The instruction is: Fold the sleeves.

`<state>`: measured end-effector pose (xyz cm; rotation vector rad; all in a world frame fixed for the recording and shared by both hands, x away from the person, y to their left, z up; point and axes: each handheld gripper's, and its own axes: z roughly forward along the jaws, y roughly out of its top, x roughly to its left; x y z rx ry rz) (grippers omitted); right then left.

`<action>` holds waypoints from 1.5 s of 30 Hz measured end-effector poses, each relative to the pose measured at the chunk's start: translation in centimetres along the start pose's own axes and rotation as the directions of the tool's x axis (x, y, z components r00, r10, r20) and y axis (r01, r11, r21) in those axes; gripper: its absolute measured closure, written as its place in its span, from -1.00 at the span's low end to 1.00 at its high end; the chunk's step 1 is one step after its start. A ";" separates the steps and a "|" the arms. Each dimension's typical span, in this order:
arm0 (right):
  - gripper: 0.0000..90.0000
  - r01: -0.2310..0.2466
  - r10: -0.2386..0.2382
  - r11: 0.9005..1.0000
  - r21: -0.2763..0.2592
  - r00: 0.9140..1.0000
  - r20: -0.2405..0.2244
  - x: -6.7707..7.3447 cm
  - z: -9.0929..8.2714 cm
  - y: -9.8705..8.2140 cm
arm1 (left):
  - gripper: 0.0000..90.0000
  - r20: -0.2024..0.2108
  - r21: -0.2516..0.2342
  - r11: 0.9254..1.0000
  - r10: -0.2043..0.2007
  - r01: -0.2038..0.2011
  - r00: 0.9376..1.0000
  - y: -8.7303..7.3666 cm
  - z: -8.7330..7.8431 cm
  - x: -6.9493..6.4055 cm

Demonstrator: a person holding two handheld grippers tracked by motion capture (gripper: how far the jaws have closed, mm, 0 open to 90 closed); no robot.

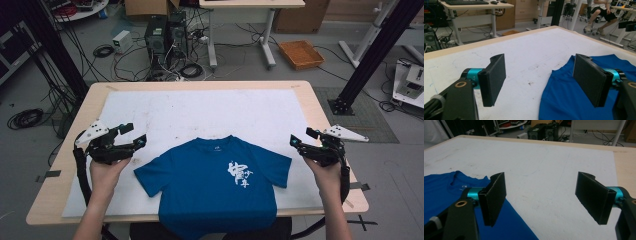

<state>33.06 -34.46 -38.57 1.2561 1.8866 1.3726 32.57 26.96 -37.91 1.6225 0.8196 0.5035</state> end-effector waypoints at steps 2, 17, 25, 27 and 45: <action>-0.46 -0.007 0.007 1.000 -0.006 1.000 0.017 -0.2 -0.1 0.0 | -0.41 -0.004 0.005 1.000 0.001 -0.001 1.000 0.0 0.0 0.0; -0.46 -0.024 0.024 1.000 -0.014 1.000 0.020 -0.4 -0.3 0.1 | -0.40 0.031 0.128 0.991 0.030 -0.034 0.999 -0.7 0.3 0.2; -0.46 -0.028 0.029 0.999 -0.020 0.999 0.030 -0.6 -0.3 0.1 | -0.33 0.016 0.145 0.989 -0.024 0.022 1.000 -2.3 -0.9 1.2; -0.46 -0.031 0.031 0.999 -0.017 0.999 0.031 -0.6 -0.3 0.1 | -0.33 0.012 0.145 0.989 -0.027 0.025 1.000 -2.3 -1.0 1.2; -0.46 -0.035 0.036 0.999 -0.018 0.999 0.037 -0.9 -0.3 -0.1 | -0.10 0.022 0.221 0.970 -0.105 0.098 0.994 -6.0 -2.5 1.2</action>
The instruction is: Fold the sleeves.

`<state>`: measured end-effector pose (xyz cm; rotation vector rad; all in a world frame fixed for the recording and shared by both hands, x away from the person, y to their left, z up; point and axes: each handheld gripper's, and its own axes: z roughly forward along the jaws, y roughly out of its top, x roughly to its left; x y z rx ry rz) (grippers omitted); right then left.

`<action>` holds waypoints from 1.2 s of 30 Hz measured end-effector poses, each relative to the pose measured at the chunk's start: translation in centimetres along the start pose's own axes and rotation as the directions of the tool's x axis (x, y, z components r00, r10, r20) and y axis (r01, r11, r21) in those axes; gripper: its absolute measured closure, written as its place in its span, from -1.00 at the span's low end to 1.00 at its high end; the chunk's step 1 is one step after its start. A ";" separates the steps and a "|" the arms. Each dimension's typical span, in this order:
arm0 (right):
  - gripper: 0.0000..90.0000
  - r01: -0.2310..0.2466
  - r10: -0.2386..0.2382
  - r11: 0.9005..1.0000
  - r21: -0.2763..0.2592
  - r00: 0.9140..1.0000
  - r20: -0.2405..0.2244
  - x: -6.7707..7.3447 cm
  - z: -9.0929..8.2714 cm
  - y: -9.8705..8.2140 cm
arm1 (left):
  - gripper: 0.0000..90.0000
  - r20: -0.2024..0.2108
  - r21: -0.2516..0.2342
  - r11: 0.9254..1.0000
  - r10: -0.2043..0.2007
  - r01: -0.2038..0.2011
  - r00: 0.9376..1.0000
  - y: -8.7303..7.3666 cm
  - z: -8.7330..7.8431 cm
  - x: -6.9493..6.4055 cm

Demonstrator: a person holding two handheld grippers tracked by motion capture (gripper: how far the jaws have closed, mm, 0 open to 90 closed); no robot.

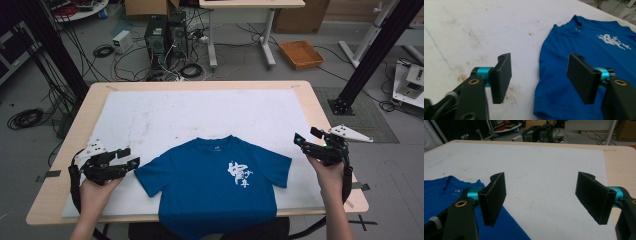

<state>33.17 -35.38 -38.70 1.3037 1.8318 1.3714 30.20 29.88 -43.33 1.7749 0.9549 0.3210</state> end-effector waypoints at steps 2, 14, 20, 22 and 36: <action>-0.46 -0.002 0.002 1.000 0.001 1.000 0.000 0.0 0.0 0.0 | 0.01 -0.004 0.037 0.999 -0.018 0.018 1.000 -0.3 0.0 0.2; -0.46 -0.001 0.001 1.000 -0.007 1.000 0.009 -0.1 -0.1 0.0 | 0.41 -0.004 0.160 0.977 -0.139 0.138 0.990 -1.1 0.5 0.5; -0.45 -0.009 0.009 1.000 -0.009 1.000 0.013 -0.3 -0.2 0.0 | 0.55 -0.014 0.201 0.966 -0.165 0.164 0.986 -1.5 0.6 0.6; -0.45 -0.010 0.010 1.000 -0.012 1.000 0.017 -0.3 -0.2 0.0 | 0.66 0.009 0.217 0.961 -0.178 0.172 0.984 -1.7 0.7 0.6; -0.45 -0.008 0.009 1.000 -0.016 1.000 0.020 -0.1 -0.3 0.0 | 0.95 0.153 0.130 0.971 -0.222 0.203 0.963 1.2 1.3 -2.0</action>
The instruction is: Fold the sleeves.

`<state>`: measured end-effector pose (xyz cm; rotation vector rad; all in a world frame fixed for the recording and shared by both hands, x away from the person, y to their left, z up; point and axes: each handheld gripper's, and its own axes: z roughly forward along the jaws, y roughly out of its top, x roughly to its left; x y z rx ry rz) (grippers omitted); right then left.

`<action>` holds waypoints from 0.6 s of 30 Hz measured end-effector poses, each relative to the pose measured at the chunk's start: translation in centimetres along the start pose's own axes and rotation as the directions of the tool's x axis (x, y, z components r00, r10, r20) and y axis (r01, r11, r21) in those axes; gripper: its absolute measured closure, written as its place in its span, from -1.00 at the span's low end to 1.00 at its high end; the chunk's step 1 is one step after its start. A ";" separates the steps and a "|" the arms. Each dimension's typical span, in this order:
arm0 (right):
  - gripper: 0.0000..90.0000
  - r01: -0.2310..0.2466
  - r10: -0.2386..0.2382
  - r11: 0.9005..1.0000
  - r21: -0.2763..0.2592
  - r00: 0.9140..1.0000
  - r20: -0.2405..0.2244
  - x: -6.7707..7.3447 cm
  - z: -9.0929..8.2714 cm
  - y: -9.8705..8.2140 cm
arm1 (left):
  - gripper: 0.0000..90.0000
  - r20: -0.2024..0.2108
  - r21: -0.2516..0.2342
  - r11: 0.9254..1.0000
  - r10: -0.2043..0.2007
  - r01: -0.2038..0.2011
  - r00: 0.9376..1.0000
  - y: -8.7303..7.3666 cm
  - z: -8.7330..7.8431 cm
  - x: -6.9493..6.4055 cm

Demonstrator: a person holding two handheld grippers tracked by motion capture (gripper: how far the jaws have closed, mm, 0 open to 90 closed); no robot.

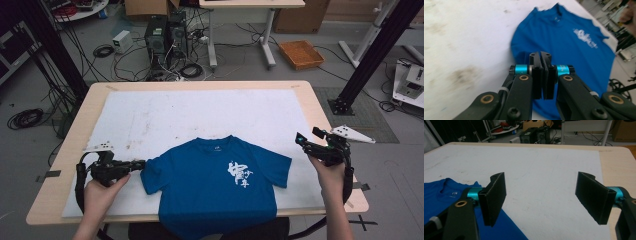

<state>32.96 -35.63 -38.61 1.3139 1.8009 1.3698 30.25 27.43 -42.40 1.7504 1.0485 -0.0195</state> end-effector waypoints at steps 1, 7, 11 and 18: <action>-0.45 -0.002 0.002 1.000 0.001 1.000 0.002 0.0 -0.1 0.0 | 0.95 0.007 0.002 1.000 0.000 0.000 1.000 0.2 0.2 -0.4; -0.45 -0.008 0.008 1.000 -0.008 1.000 0.000 -0.1 -0.3 0.1 | 0.95 0.053 0.004 1.000 0.019 -0.019 0.998 1.5 2.1 -3.2; -0.45 -0.012 0.012 1.000 -0.011 1.000 0.002 -0.1 -0.3 0.1 | 0.95 0.095 0.004 1.000 -0.001 0.001 0.995 2.3 4.0 -4.8; -0.45 -0.004 0.004 1.000 0.000 1.000 0.006 -0.1 -0.1 0.0 | 0.95 0.076 0.046 0.998 -0.054 0.051 0.996 2.8 8.1 -5.9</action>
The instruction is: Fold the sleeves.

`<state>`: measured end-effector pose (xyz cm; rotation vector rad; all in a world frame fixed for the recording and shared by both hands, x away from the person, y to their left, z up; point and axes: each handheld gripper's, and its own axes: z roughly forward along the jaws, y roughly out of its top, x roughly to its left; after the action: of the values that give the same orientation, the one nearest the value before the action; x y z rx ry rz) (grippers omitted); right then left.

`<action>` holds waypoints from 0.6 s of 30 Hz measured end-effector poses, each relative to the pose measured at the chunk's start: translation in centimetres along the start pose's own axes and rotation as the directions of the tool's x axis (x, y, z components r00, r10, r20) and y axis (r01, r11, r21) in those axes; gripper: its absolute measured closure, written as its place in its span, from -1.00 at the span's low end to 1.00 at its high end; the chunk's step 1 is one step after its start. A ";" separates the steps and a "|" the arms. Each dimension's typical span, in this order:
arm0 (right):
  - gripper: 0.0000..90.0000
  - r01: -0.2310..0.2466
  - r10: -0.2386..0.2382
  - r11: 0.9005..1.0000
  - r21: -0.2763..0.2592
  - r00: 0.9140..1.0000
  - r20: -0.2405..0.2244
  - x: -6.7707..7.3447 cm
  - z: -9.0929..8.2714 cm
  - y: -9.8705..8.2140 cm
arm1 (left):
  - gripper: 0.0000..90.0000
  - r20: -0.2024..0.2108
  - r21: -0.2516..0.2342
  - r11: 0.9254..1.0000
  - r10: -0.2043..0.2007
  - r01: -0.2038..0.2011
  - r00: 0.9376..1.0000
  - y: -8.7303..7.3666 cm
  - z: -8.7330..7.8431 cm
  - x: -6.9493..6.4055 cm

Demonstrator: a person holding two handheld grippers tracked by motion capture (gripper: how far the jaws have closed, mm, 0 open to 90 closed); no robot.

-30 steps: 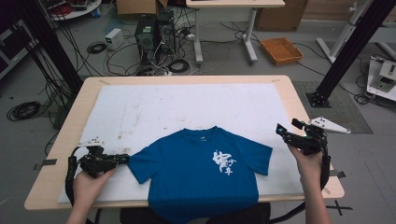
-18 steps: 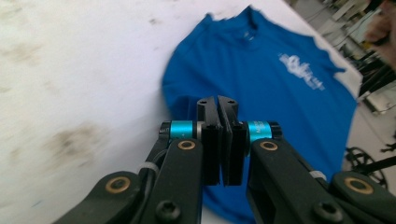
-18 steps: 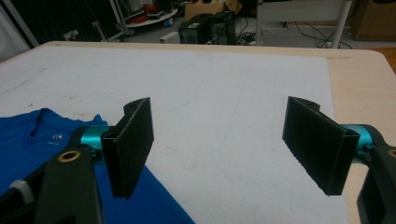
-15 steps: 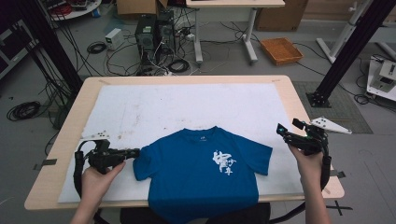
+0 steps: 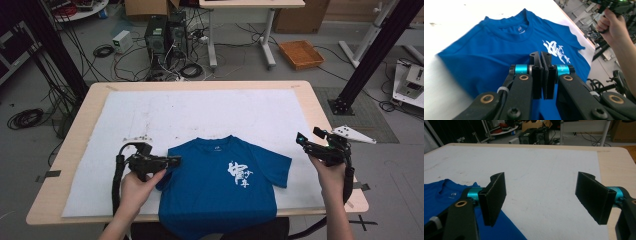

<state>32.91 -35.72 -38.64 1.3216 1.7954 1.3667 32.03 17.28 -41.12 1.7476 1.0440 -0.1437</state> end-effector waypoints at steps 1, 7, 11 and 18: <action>-0.45 0.001 -0.001 1.000 0.003 1.000 0.002 0.0 0.1 -0.1 | 0.95 -0.005 0.004 1.000 0.002 -0.002 1.000 0.2 1.1 -0.2; -0.45 -0.004 0.004 1.000 0.000 1.000 0.007 -0.1 0.0 -0.1 | 0.95 -0.011 0.008 1.000 0.016 -0.016 1.000 0.4 2.9 -0.7; -0.45 -0.006 0.005 1.000 0.005 1.000 0.010 -0.1 0.2 -0.3 | 0.84 -0.021 -0.003 0.999 0.052 -0.052 0.998 0.4 4.9 -1.0; -0.44 -0.016 0.016 1.000 0.022 1.000 0.009 -0.3 0.2 -0.5 | 0.08 -0.071 -0.157 0.964 0.207 -0.215 0.976 0.8 2.2 -0.7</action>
<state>33.04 -35.94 -39.28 1.3542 1.8029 1.3503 32.98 15.00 -41.16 1.7075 0.8752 0.1212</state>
